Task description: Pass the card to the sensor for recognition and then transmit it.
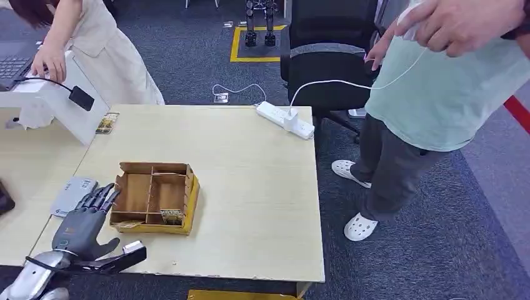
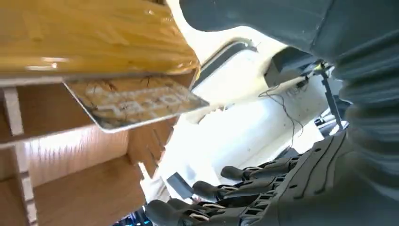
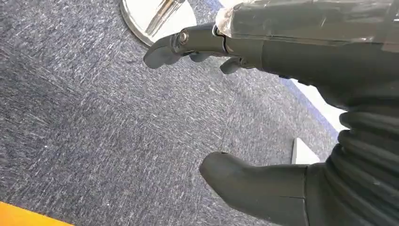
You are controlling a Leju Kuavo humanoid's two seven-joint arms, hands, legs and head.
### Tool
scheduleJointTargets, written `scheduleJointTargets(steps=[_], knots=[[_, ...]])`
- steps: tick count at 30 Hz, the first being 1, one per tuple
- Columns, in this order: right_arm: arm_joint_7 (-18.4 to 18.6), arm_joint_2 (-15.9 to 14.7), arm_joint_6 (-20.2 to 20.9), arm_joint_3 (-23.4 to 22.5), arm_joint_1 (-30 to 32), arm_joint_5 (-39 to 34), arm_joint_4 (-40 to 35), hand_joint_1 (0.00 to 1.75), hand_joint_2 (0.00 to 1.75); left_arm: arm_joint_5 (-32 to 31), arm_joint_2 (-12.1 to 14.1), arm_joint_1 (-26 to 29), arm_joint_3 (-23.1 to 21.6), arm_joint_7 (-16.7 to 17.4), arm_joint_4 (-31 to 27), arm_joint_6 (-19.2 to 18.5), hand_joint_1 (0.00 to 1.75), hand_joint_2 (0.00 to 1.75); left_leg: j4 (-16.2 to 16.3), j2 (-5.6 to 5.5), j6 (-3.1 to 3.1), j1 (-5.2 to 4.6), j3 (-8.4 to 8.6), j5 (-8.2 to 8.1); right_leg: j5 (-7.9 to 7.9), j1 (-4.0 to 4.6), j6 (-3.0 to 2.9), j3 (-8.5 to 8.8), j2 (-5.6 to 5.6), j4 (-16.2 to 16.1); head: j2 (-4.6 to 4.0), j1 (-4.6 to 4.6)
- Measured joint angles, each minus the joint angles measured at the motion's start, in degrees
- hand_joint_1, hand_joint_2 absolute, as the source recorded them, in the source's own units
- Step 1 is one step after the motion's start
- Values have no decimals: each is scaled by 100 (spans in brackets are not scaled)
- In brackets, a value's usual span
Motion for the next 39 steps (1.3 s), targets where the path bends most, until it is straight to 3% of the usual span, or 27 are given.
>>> scheduleJointTargets(steps=[19, 20, 21, 25, 26, 28, 30, 31, 35, 36, 37, 38, 39], knots=[[0, 0, 42, -52, -19, 125, 0, 0, 175, 500, 317, 351, -216, 35, -214, -135, 0, 175, 0, -1, 0, 0, 0, 0, 0, 0, 0, 0, 0, 0, 0, 0], [-2, 0, 42, -52, -23, 131, 0, 0, 175, 509, 328, 365, -232, 35, -236, -135, 108, 175, 0, 0, 0, 0, 0, 0, 0, 0, 0, 0, 0, 0, 0, -2], [-2, 0, 42, -55, -23, 136, 0, 0, 175, 516, 330, 370, -247, 35, -245, -135, 152, 175, 0, 0, 0, 0, 0, 0, 0, 0, 0, 0, 0, 0, 0, 0], [-2, 0, 42, -55, -27, 162, 0, 0, 175, 540, 372, 398, -308, 35, -251, -133, 157, 175, 0, 0, 0, 1, 0, 0, 0, 0, 0, 0, 0, 0, 0, 2], [-2, 0, 42, -55, -28, 173, 0, 0, 175, 551, 385, 401, -319, 44, -251, -133, 133, 175, 0, 0, 0, 0, 0, 0, 0, 0, 0, 0, 0, 0, 0, -4], [-4, 0, 42, -57, -31, 177, 0, 0, 175, 586, 411, 414, -332, 44, -251, -116, 136, 175, 0, 0, 0, 1, -1, 0, 0, 0, 0, 0, 0, 0, 0, -4], [-4, 0, 42, -61, -32, 177, 0, 0, 175, 634, 413, 415, -332, 52, -280, -83, 126, 175, 0, -1, 0, 0, 0, 0, 0, 0, 0, 1, -1, 0, 0, -4], [-6, 0, 42, -63, -32, 175, 0, 0, 175, 645, 413, 416, -332, 50, -288, -81, 141, 175, 0, 0, 0, 0, -1, 0, 0, 0, 0, 1, -1, 0, 0, -4], [-33, 0, 37, -94, -33, 177, 0, 0, 175, 708, 413, 451, -332, 55, -332, -52, 140, 175, 0, 0, 0, 0, -1, 0, 0, 0, 0, 1, 0, 0, 0, -4], [-39, 0, 37, -98, -35, 177, 0, 0, 175, 719, 413, 465, -332, 55, -332, -41, 112, 175, 0, 0, 0, 0, -1, 0, 0, 0, 0, 1, 0, 0, 0, -4], [-42, 0, 35, -107, -38, 179, 0, 0, 175, 732, 413, 495, -332, 55, -332, -33, 112, 175, 0, 0, 0, 0, -1, 0, 0, 0, 0, 0, 0, 0, 0, -7], [-48, 0, 35, -114, -38, 179, -2, 0, 175, 741, 413, 510, -332, 55, -337, -20, 141, 175, 0, 0, 0, 0, -1, -1, 0, 0, 0, 0, 0, 0, 0, -9], [-48, 0, 35, -122, -39, 186, -2, 0, 175, 743, 413, 512, -332, 57, -337, -13, 138, 175, 0, -1, 0, 0, -2, -1, -1, 0, 1, 0, -1, 0, 0, -6]])
